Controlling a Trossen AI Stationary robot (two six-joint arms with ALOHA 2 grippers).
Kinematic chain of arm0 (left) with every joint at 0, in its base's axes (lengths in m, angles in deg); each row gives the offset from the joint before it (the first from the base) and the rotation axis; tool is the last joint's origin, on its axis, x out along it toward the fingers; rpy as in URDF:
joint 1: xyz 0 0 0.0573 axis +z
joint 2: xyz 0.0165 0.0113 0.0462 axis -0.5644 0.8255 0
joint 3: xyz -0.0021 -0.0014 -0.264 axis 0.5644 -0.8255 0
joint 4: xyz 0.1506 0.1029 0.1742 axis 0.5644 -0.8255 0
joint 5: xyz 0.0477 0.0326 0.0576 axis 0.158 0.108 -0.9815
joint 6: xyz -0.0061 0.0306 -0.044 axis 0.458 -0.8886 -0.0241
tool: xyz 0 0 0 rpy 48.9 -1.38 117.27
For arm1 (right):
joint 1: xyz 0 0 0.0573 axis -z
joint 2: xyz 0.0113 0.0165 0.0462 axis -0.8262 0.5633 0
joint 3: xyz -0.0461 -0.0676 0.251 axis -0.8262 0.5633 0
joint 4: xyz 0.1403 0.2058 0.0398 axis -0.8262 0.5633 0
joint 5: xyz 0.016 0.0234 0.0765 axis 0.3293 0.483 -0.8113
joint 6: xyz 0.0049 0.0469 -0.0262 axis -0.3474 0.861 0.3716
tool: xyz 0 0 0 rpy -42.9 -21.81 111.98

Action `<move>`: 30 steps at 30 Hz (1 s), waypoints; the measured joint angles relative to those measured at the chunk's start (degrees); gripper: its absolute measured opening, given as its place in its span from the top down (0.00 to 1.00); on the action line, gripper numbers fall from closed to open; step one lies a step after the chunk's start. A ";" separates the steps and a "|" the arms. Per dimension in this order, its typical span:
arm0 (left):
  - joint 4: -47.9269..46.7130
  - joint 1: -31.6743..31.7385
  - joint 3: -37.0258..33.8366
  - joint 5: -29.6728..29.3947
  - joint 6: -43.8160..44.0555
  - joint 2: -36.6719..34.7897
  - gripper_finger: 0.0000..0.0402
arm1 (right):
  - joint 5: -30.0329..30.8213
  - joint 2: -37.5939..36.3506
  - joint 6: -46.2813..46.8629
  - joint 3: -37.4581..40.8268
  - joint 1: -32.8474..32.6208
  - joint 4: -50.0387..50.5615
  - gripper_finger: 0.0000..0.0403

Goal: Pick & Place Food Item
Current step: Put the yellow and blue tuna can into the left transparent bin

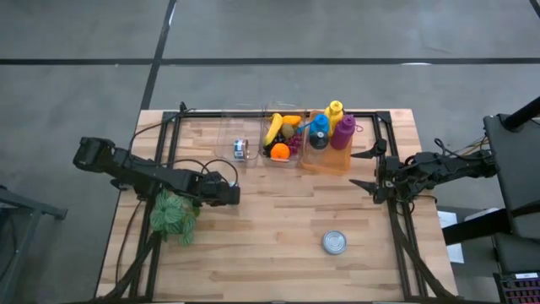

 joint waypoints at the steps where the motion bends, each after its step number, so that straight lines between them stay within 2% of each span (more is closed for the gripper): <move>1: 0.02 0.00 0.02 0.00 0.02 0.00 1.00 | 0.00 0.00 0.05 -0.01 0.00 0.00 0.08; 30: -2.35 -0.04 0.11 0.41 1.77 -1.51 1.00 | 0.02 0.01 -0.08 -0.01 0.00 -0.01 0.08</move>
